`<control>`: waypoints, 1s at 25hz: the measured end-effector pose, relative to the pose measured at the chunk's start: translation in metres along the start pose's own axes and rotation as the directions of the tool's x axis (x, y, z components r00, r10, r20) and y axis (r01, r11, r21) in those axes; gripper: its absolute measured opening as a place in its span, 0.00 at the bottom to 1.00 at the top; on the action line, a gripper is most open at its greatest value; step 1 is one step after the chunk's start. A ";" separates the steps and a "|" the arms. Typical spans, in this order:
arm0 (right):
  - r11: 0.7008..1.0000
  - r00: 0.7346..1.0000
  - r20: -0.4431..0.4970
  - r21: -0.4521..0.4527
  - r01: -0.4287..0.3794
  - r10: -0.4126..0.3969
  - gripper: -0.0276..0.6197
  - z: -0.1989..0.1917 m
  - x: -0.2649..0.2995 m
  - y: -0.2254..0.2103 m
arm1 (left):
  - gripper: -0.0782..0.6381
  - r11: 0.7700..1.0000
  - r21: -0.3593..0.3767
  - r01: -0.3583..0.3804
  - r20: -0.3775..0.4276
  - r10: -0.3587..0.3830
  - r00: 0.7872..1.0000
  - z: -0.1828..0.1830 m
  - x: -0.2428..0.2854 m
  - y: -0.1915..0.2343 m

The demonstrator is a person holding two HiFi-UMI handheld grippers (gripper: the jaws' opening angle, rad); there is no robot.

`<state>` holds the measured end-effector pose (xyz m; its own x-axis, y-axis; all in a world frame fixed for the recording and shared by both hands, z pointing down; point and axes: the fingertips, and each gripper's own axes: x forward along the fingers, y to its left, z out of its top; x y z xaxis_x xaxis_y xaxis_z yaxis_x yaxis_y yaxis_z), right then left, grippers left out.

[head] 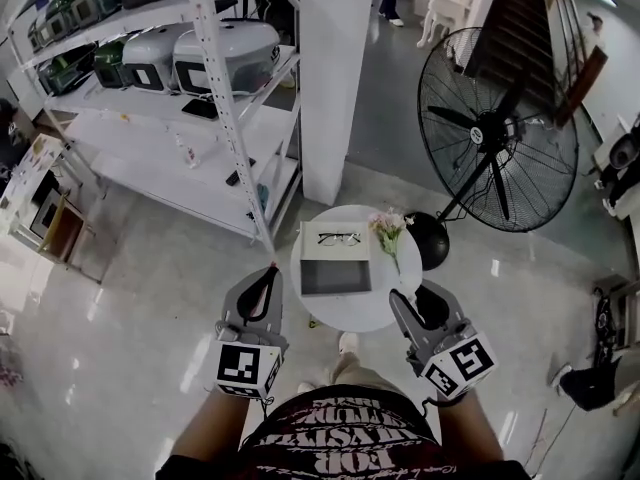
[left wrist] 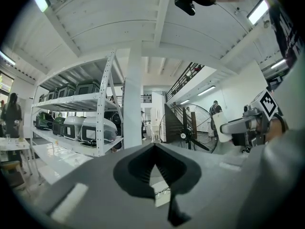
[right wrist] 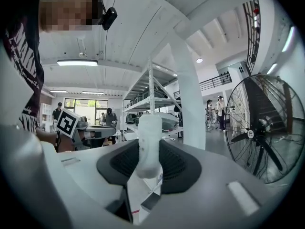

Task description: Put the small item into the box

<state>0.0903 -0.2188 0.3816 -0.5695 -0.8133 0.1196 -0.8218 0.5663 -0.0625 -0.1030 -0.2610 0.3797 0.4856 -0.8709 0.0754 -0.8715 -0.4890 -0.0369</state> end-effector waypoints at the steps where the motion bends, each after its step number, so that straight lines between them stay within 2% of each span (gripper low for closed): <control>1: 1.000 1.000 -0.001 0.003 0.001 -0.001 0.28 0.000 0.002 -0.006 | 0.11 1.000 0.004 0.003 0.000 -0.003 1.000 0.001 0.006 -0.001; 7: 1.000 1.000 -0.024 0.016 -0.008 0.008 0.28 -0.007 0.019 -0.036 | 0.11 1.000 -0.004 0.017 0.001 -0.017 1.000 0.002 0.038 -0.005; 12: 0.999 0.997 -0.068 0.049 -0.019 0.022 0.28 -0.024 0.036 -0.057 | 0.11 1.000 -0.016 0.006 -0.036 -0.006 0.999 -0.011 0.060 -0.001; 19: 0.992 0.987 -0.154 0.119 -0.033 0.051 0.28 -0.074 0.069 -0.083 | 0.11 0.999 -0.029 -0.013 -0.090 0.010 0.996 -0.039 0.085 0.005; 25: 0.987 0.963 -0.259 0.153 -0.041 0.080 0.28 -0.131 0.096 -0.100 | 0.11 0.998 -0.038 -0.040 -0.135 0.034 0.990 -0.050 0.101 0.010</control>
<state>0.1196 -0.3361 0.5295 -0.6098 -0.7027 0.3665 -0.7905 0.5721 -0.2184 -0.0664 -0.3521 0.4369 0.4415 -0.8728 0.2080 -0.8922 -0.4517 -0.0019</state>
